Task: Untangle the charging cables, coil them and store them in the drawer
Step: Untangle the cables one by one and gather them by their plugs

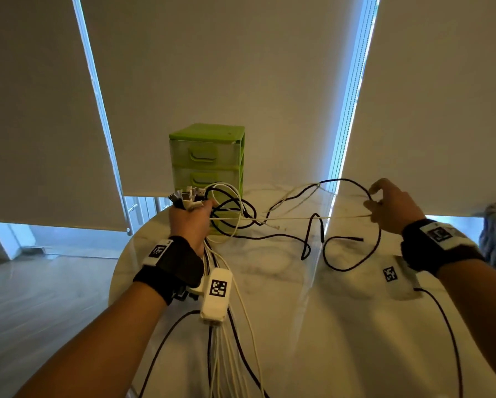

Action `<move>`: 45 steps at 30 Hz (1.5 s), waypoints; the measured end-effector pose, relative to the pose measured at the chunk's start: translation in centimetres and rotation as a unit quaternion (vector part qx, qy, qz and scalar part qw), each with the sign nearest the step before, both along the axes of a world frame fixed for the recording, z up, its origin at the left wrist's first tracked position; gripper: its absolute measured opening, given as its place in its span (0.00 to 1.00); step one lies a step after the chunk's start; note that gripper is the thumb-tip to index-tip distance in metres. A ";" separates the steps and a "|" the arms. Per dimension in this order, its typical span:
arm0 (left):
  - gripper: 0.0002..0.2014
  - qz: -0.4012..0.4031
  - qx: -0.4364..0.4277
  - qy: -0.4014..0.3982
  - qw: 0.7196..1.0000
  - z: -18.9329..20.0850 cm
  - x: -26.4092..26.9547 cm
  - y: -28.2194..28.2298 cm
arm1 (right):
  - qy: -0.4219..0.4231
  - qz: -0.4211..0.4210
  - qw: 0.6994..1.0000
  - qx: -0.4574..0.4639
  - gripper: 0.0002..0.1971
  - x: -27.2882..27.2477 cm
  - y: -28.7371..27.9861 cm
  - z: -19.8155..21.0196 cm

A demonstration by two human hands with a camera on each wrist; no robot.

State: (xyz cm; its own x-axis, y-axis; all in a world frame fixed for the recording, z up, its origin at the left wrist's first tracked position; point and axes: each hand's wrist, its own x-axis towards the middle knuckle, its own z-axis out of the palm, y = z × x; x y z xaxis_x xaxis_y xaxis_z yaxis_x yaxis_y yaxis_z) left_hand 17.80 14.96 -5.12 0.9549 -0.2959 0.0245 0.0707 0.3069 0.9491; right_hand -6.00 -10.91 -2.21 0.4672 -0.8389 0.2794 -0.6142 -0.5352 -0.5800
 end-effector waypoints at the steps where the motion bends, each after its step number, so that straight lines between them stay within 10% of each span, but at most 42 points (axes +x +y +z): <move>1: 0.07 -0.012 -0.005 0.015 1.000 0.1 0.0 0.0 | 0.027 0.008 0.999 0.025 0.12 0.0 0.1 0.2; 6: 0.05 -0.069 -0.038 0.043 0.996 0.7 -1.4 -0.8 | 0.044 0.120 0.980 -0.151 0.12 3.2 6.1 0.3; 10: 0.11 -0.088 -0.045 0.028 0.995 1.2 -2.5 -1.3 | -0.003 0.321 0.944 -0.082 0.11 7.2 12.6 0.8; 24: 0.15 -0.217 -0.072 0.010 0.973 1.5 -3.0 -0.4 | 0.067 0.327 0.913 0.235 0.06 8.2 12.0 2.8; 36: 0.20 -0.243 0.011 -0.083 0.966 1.4 -2.8 -0.3 | -0.059 0.281 0.940 0.186 0.11 7.3 12.2 0.8; 45: 0.15 -0.309 -0.063 0.018 0.949 1.4 -1.6 -0.1 | -0.090 0.331 0.933 0.114 0.09 6.4 12.2 1.1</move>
State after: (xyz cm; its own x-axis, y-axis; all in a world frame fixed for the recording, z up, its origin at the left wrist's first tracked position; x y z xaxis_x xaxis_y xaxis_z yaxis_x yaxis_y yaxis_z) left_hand 16.20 14.87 -3.73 0.6008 -0.7965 0.0678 0.3055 0.3072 0.9013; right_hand 0.45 1.30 -1.13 0.8663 -0.4311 0.2523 -0.0759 -0.6128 -0.7866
